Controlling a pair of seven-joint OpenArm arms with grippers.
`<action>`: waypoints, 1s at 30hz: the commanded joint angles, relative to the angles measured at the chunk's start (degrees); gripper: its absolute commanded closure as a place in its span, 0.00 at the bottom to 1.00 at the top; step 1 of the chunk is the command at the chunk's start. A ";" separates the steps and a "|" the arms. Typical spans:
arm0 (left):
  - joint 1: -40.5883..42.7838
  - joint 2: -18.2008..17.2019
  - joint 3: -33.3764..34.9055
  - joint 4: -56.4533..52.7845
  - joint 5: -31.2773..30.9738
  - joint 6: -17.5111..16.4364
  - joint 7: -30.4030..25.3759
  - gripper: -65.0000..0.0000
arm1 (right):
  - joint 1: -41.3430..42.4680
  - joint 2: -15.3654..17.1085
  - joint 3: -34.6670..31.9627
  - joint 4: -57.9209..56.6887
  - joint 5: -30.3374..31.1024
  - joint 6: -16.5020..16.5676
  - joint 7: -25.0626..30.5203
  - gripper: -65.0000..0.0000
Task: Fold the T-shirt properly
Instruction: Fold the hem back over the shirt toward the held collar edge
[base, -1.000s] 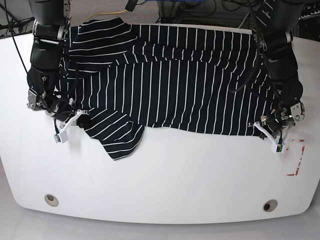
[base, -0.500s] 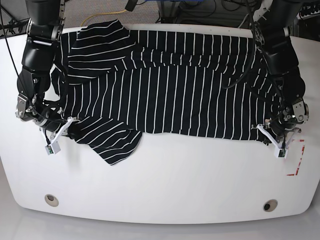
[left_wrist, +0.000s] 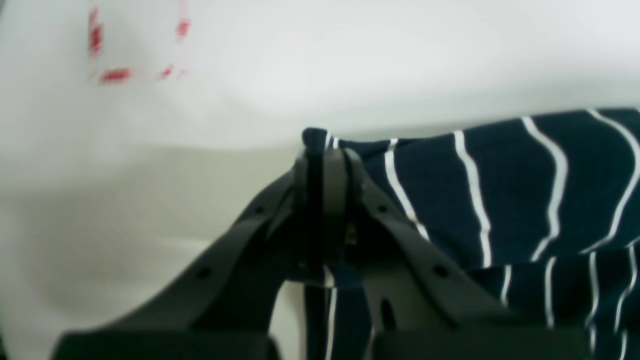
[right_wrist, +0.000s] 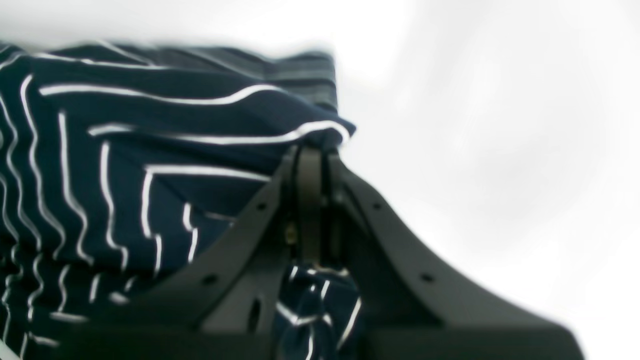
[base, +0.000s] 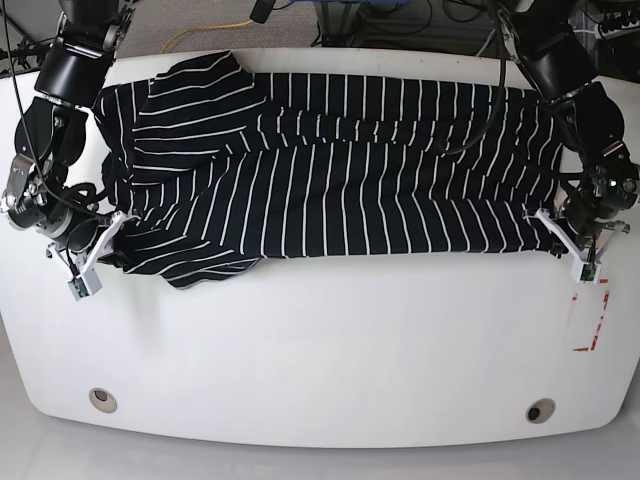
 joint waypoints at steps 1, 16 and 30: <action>0.94 -0.95 -0.88 3.81 0.20 -0.83 1.86 1.00 | -1.24 0.44 2.18 5.80 0.29 -0.16 -1.27 1.00; 18.43 0.89 -5.10 15.06 0.55 -6.42 11.80 1.00 | -21.98 -4.13 9.48 23.12 0.37 -0.16 -5.58 1.00; 21.77 0.28 -4.49 14.71 0.73 -6.42 12.06 0.47 | -29.81 -8.53 17.21 23.55 0.55 -0.16 -5.58 0.39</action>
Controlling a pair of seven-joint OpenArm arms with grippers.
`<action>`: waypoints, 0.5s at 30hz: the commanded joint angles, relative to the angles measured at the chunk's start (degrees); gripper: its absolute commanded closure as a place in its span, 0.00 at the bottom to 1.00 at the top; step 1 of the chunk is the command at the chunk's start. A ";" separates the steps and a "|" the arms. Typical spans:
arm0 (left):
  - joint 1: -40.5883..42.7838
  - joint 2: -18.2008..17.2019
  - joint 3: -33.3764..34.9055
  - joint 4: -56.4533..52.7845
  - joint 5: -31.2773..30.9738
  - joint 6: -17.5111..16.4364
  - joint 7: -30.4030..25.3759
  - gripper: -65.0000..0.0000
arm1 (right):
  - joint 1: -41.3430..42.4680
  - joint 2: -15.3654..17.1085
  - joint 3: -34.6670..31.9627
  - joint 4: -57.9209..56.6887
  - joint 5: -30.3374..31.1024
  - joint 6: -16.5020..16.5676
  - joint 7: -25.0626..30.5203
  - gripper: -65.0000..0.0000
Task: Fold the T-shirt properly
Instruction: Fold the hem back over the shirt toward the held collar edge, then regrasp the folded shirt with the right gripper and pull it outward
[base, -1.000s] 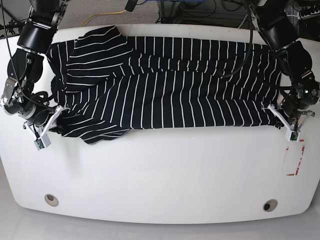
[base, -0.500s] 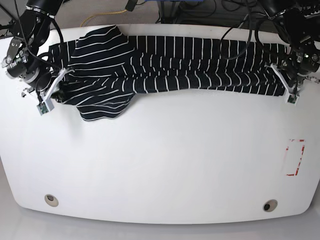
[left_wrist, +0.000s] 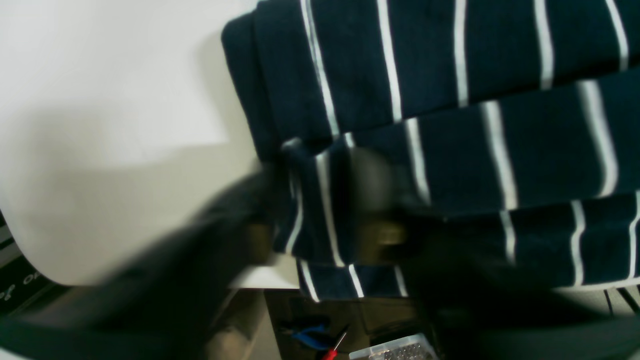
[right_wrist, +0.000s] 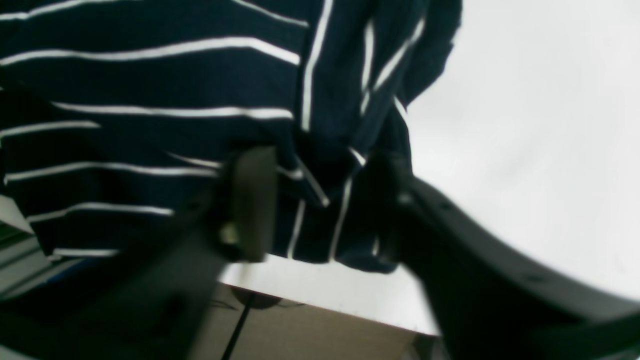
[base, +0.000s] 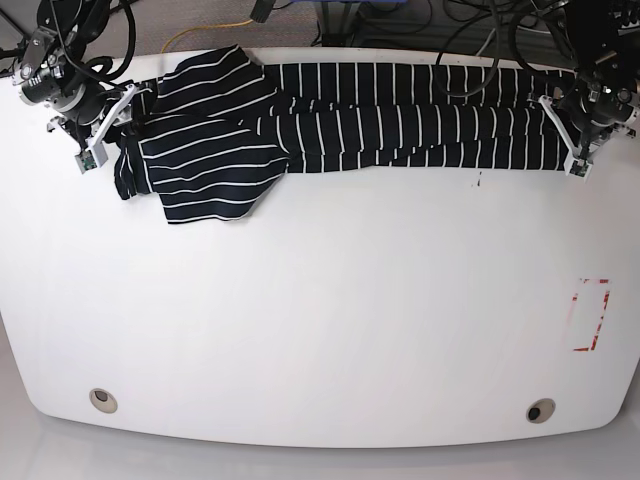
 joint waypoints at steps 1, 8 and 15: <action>-0.20 -1.62 0.43 0.70 -0.06 0.32 -0.35 0.40 | 0.60 0.70 2.88 2.14 1.32 -0.07 1.09 0.34; -0.72 -2.59 1.05 6.41 -0.67 0.32 -0.27 0.32 | 1.21 2.54 8.95 3.28 14.15 -0.07 1.00 0.16; -1.07 -1.54 3.07 9.58 -0.50 0.32 -0.44 0.32 | 10.09 4.30 -0.64 -1.38 11.51 -0.07 1.00 0.17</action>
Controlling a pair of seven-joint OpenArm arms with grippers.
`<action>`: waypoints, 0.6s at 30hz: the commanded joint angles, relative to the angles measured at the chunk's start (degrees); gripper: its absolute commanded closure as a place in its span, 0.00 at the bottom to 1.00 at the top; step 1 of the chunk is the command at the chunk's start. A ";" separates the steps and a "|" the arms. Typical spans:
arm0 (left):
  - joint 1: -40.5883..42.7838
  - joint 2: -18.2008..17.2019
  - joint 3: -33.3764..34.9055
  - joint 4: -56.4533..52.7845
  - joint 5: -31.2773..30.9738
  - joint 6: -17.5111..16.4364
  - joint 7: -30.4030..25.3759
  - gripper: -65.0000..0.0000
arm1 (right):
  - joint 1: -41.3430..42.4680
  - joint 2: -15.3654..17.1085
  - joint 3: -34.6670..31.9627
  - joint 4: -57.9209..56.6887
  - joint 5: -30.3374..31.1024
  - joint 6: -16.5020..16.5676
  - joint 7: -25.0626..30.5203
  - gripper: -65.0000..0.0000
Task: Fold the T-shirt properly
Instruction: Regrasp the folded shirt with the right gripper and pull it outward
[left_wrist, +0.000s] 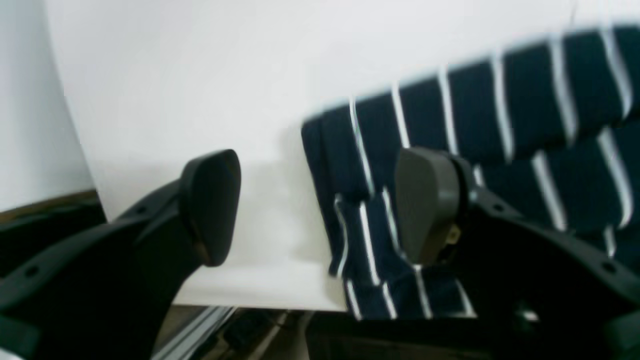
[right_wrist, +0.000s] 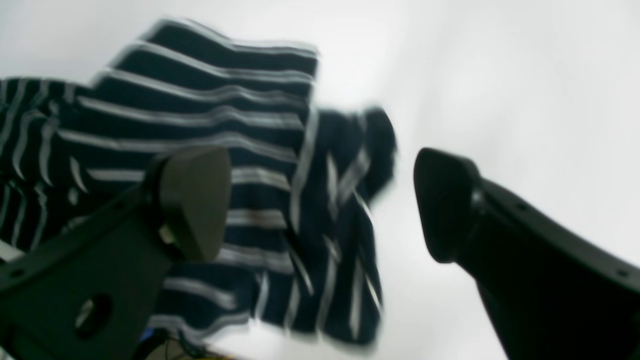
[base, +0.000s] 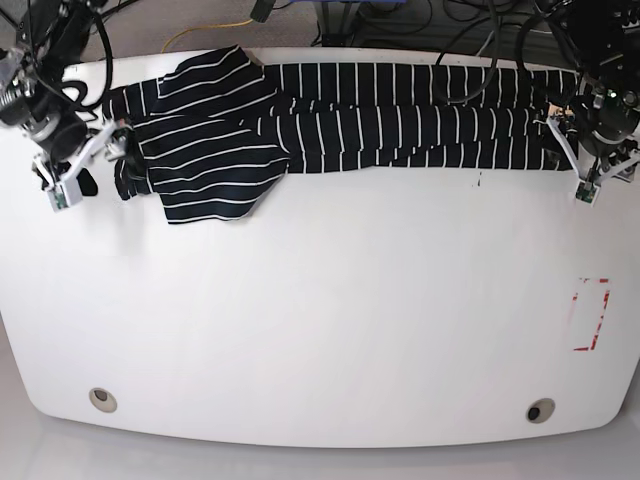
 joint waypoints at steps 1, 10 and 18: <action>0.02 -0.29 1.13 0.16 -0.19 0.10 -0.22 0.32 | 3.61 0.69 -3.31 -2.92 -2.77 0.06 1.19 0.17; 1.69 1.29 2.97 -2.48 0.16 0.10 -0.40 0.32 | 17.67 0.43 -11.49 -21.99 -13.14 0.06 2.16 0.17; 4.41 1.29 2.97 -5.12 -0.02 0.10 -0.49 0.32 | 21.45 0.43 -12.37 -32.81 -13.49 0.06 5.33 0.17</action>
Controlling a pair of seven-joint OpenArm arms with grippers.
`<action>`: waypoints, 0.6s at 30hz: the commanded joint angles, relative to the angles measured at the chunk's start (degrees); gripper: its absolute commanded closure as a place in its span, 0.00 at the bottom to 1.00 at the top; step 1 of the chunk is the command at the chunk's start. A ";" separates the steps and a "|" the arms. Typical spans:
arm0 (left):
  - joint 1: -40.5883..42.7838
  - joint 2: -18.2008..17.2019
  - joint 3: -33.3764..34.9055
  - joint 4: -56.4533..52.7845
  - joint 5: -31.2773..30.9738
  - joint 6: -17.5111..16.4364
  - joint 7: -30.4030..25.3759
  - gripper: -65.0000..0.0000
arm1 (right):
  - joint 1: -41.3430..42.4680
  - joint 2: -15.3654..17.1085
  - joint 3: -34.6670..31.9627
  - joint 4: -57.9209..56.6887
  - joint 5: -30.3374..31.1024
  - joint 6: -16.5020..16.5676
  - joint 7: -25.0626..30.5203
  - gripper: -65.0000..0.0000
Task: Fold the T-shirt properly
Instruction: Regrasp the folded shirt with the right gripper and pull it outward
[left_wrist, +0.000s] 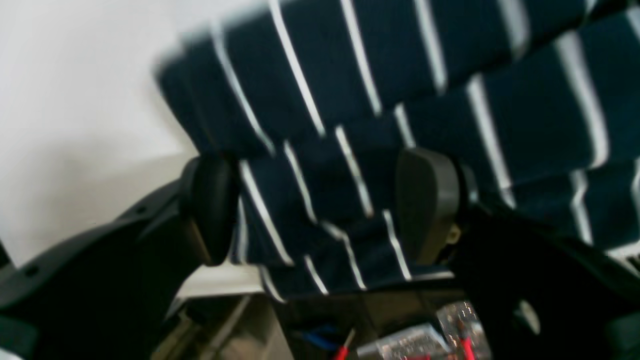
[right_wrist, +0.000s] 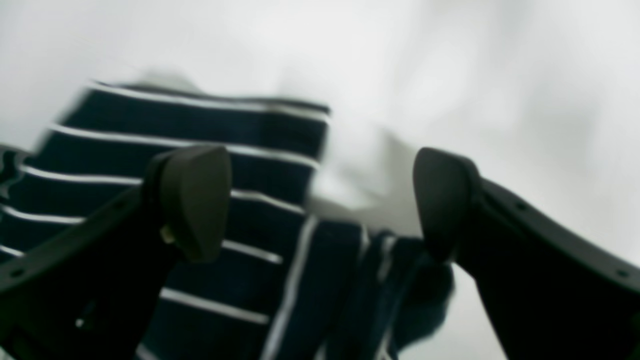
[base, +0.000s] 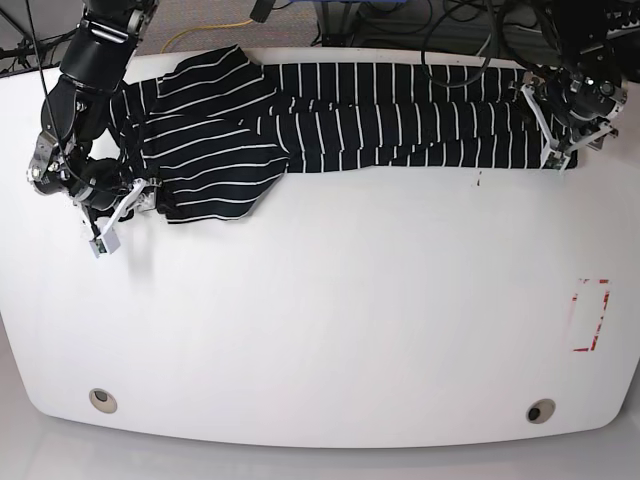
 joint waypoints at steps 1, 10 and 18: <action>-0.44 -0.57 -0.33 0.10 -0.24 0.12 -0.68 0.32 | 1.87 0.78 0.18 -1.08 1.37 0.08 1.04 0.17; -0.44 -0.48 -0.06 -0.86 -0.50 0.12 -0.77 0.32 | 1.87 -0.89 -5.36 -3.62 1.28 0.08 3.86 0.27; -0.61 -0.48 0.03 -0.86 -0.50 0.12 -0.77 0.32 | 2.05 -0.89 -7.29 -3.45 1.28 0.08 4.21 0.56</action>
